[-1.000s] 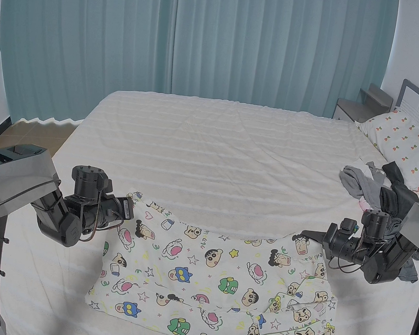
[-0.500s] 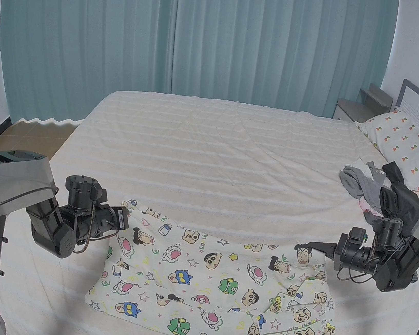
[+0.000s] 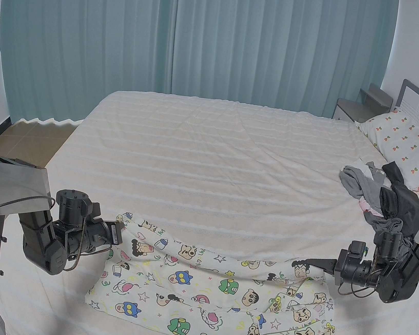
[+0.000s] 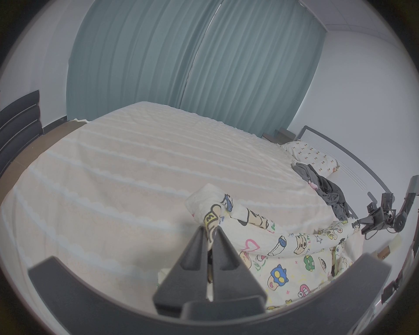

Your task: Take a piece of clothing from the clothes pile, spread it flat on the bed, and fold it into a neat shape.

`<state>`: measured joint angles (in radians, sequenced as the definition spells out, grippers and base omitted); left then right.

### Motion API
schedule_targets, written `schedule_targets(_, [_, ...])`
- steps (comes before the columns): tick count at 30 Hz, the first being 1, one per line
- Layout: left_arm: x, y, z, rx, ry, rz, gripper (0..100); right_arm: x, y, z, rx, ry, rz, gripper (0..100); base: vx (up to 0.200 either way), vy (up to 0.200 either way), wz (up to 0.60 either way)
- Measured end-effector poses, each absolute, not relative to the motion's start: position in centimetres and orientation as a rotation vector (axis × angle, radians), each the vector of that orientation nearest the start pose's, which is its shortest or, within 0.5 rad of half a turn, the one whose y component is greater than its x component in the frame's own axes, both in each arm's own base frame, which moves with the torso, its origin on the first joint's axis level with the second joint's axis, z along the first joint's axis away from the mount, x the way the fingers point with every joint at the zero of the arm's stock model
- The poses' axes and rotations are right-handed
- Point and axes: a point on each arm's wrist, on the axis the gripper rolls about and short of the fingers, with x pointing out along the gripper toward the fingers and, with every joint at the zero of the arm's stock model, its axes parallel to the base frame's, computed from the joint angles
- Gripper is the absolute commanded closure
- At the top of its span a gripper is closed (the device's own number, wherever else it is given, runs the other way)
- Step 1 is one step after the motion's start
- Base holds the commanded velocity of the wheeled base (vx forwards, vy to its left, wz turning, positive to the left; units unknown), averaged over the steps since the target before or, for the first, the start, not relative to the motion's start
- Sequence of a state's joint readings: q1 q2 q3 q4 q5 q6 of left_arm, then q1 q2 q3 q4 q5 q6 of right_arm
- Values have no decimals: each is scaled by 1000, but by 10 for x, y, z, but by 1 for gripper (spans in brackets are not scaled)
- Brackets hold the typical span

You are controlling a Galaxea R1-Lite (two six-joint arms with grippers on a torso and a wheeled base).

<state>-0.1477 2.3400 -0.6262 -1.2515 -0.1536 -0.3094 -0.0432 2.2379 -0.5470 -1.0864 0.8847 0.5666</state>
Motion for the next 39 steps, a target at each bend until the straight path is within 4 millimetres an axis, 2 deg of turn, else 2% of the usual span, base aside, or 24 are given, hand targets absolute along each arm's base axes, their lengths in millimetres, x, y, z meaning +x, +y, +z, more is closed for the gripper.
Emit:
schedule_targets(10, [324, -51, -23, -292, 551, -249, 100, 292, 0, -13, 754, 835, 626, 100, 0, 0, 0])
schedule_targets(22, [295, -45, -43, -213, 621, -272, 100, 276, -7, -22, 769, 891, 580, 100, 0, 0, 0])
schedule_targets(29, [283, -43, -53, -205, 621, -273, 100, 264, -9, -26, 699, 898, 556, 100, 0, 0, 0])
schedule_targets(33, [273, -41, -66, -161, 679, -279, 100, 260, -9, -29, 650, 901, 529, 100, 0, 0, 0])
schedule_targets(39, [268, -41, -74, -151, 722, -280, 100, 255, -8, -31, 638, 927, 521, 100, 0, 0, 0])
